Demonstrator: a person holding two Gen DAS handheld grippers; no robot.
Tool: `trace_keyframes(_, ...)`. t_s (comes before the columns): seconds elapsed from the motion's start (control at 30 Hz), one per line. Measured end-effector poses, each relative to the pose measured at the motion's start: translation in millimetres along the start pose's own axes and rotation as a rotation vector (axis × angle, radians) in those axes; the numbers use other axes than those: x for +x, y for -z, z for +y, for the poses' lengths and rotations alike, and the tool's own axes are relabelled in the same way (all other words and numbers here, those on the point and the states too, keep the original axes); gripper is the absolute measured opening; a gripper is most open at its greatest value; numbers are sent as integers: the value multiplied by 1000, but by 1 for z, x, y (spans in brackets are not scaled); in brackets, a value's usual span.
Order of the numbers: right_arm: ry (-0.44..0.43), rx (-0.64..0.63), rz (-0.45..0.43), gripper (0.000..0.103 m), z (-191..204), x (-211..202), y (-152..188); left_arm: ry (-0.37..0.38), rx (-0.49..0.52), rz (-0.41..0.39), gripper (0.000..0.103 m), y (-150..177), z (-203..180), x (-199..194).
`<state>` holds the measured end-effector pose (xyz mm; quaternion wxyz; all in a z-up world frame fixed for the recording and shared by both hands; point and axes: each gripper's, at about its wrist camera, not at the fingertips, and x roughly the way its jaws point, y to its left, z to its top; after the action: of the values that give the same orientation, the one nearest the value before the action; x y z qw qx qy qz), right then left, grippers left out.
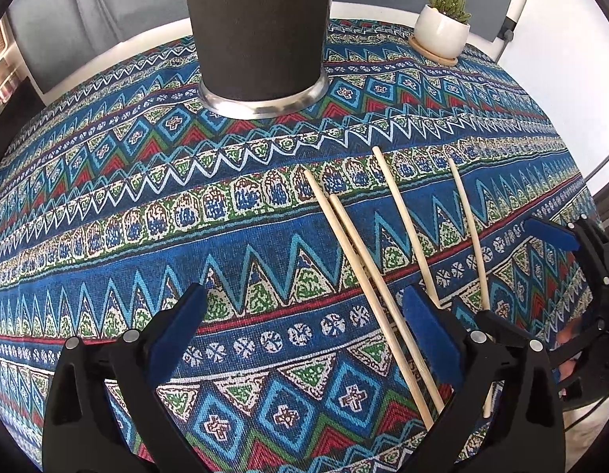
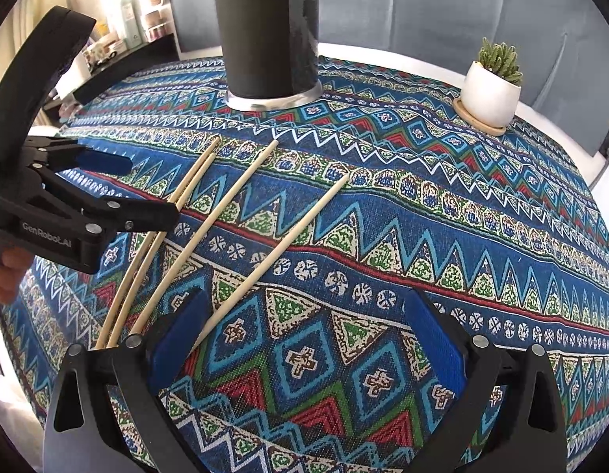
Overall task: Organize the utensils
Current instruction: 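Move both open tools down over the remaining wooden chopsticks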
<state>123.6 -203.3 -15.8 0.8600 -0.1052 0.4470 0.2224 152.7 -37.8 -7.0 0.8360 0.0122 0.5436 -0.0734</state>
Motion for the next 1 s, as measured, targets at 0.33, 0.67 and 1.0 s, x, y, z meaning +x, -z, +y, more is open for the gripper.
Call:
trace_keyframes(0.33,0,2,0,95,0,0,0,-64,-32,7,98,-1,-3,4)
trace_keyframes(0.67,-8,-7,-1,95,-1,0,0,-83,33,13,99,-2,-21,9)
trace_keyframes(1.0,-10,-8,-3,96,-1,0,0,-77,-18,1,97,0,-8,-5)
